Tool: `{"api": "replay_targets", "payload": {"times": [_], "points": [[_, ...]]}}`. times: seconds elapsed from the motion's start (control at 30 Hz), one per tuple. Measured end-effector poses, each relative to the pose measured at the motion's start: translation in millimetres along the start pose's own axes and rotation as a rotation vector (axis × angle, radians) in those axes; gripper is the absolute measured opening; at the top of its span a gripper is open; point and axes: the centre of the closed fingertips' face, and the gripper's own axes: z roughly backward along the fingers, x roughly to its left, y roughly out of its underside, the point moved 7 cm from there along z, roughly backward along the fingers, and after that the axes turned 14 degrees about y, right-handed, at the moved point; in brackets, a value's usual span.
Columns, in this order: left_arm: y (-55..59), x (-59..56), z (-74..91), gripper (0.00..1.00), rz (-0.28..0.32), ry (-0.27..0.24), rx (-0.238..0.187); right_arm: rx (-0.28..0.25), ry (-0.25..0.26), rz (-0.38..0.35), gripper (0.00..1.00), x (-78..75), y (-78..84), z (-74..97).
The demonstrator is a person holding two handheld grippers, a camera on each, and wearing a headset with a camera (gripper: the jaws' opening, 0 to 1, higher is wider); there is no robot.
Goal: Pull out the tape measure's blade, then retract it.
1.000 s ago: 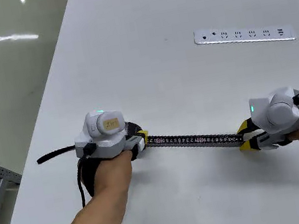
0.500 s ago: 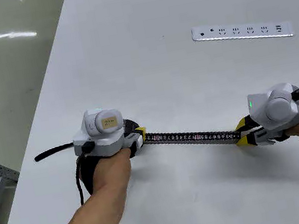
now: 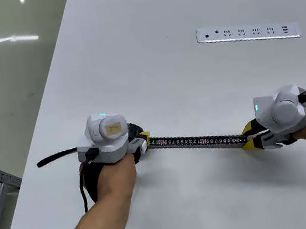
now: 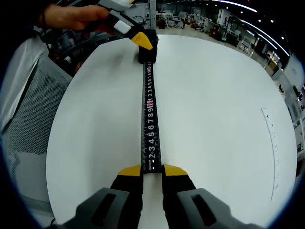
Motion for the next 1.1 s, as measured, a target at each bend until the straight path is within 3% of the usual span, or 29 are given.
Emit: {"api": "replay_targets", "payload": {"times": [1.1], "points": [[1.1, 0.5, 0.6, 0.56, -0.008, 0.018, -0.011, -0.045, -0.013, -0.023, 0.14, -1.8, -16.9, -11.3]]}}
